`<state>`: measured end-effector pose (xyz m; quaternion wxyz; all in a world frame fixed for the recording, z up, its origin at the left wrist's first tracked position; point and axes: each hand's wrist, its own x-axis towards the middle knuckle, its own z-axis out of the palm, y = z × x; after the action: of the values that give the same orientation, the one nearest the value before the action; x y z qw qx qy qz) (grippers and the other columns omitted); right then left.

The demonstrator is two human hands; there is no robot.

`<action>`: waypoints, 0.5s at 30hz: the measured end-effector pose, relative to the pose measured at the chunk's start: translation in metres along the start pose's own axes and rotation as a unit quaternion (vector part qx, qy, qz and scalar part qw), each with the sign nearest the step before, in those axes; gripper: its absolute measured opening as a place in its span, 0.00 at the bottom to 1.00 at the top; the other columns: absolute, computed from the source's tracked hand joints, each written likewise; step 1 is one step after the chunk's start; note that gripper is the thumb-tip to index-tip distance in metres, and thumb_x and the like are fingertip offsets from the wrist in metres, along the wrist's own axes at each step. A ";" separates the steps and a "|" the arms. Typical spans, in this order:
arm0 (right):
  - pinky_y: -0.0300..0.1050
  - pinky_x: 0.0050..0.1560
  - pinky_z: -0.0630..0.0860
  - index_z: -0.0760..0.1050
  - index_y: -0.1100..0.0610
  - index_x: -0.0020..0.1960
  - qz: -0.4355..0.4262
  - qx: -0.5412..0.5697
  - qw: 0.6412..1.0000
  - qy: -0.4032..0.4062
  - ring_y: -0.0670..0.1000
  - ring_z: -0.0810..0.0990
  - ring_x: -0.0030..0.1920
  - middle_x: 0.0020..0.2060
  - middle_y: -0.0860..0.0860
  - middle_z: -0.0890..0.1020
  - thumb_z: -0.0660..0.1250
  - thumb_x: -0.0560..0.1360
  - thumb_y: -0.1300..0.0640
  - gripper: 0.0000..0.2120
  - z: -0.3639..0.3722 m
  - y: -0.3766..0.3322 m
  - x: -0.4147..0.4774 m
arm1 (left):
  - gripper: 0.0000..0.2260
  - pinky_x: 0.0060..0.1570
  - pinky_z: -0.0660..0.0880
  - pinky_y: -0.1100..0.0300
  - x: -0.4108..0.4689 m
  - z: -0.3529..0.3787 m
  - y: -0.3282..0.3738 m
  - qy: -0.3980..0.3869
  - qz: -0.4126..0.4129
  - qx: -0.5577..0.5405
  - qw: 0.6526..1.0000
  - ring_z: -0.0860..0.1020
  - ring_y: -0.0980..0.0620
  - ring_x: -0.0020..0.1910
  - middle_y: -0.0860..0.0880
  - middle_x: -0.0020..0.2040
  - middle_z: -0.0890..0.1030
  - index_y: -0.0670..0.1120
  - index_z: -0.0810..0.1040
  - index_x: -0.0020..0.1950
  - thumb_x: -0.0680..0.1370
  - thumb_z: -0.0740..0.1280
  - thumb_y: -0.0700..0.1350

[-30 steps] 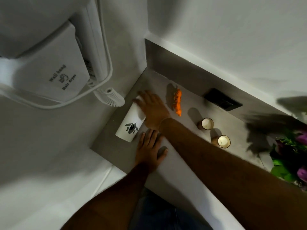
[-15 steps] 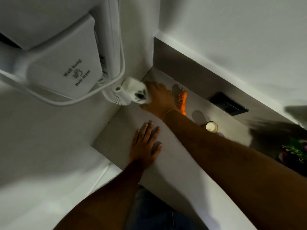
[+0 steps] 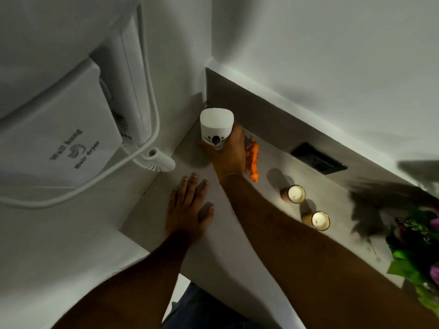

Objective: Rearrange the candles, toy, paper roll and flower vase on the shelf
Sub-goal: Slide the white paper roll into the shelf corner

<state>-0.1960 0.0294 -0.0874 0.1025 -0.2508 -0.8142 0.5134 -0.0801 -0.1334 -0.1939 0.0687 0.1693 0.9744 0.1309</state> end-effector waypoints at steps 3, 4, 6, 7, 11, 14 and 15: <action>0.55 0.68 0.80 0.67 0.53 0.75 0.011 0.004 1.000 -0.003 0.56 0.77 0.71 0.71 0.53 0.76 0.85 0.65 0.51 0.44 0.009 0.002 0.008 | 0.39 0.85 0.54 0.39 0.000 0.001 -0.002 0.000 -0.001 -0.005 1.000 0.47 0.46 0.90 0.51 0.91 0.48 0.59 0.50 0.89 0.81 0.62 0.65; 0.55 0.70 0.78 0.65 0.52 0.76 0.018 0.014 1.000 -0.016 0.55 0.75 0.72 0.72 0.52 0.74 0.85 0.65 0.50 0.46 0.011 0.005 0.009 | 0.39 0.85 0.53 0.39 0.000 0.001 -0.001 -0.004 -0.003 -0.006 1.000 0.47 0.46 0.90 0.51 0.91 0.47 0.60 0.50 0.89 0.81 0.62 0.65; 0.50 0.76 0.69 0.58 0.50 0.80 0.032 0.030 0.998 -0.042 0.56 0.69 0.77 0.77 0.53 0.69 0.86 0.63 0.49 0.54 0.011 0.015 0.006 | 0.39 0.85 0.53 0.39 0.001 0.000 -0.001 -0.010 -0.004 -0.004 1.000 0.47 0.46 0.90 0.51 0.91 0.47 0.60 0.49 0.89 0.81 0.61 0.65; 0.48 0.75 0.65 0.56 0.49 0.81 0.037 0.029 0.998 -0.046 0.56 0.66 0.79 0.79 0.53 0.66 0.87 0.62 0.49 0.57 0.010 0.019 0.002 | 0.38 0.86 0.53 0.38 0.001 -0.002 0.000 -0.012 -0.004 -0.001 1.000 0.47 0.45 0.90 0.50 0.91 0.47 0.59 0.49 0.89 0.82 0.61 0.64; 0.55 0.77 0.69 0.57 0.50 0.80 0.068 0.058 0.995 -0.049 0.56 0.67 0.78 0.78 0.53 0.65 0.86 0.63 0.52 0.55 0.010 0.026 -0.008 | 0.37 0.86 0.53 0.39 -0.001 -0.007 0.004 -0.019 -0.003 0.010 1.000 0.49 0.44 0.90 0.48 0.91 0.49 0.58 0.50 0.89 0.83 0.61 0.63; 0.58 0.72 0.76 0.64 0.54 0.76 0.076 0.064 0.994 -0.039 0.55 0.74 0.73 0.72 0.54 0.73 0.85 0.65 0.54 0.46 0.011 0.021 -0.009 | 0.35 0.86 0.53 0.40 0.000 -0.010 0.001 -0.021 0.006 0.018 1.000 0.49 0.45 0.90 0.48 0.91 0.50 0.58 0.52 0.89 0.84 0.61 0.62; 0.57 0.70 0.77 0.66 0.54 0.75 0.072 0.065 0.995 -0.030 0.54 0.76 0.71 0.70 0.53 0.75 0.84 0.65 0.53 0.44 0.012 0.019 -0.007 | 0.34 0.86 0.55 0.40 0.002 -0.011 -0.002 -0.017 0.017 0.021 0.999 0.49 0.45 0.90 0.49 0.91 0.51 0.58 0.53 0.89 0.84 0.60 0.61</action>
<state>-0.1891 0.0232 -0.1092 0.0568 -0.2859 -0.7616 0.5788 -0.0842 -0.1375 -0.1845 0.0794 0.1896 0.9726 0.1090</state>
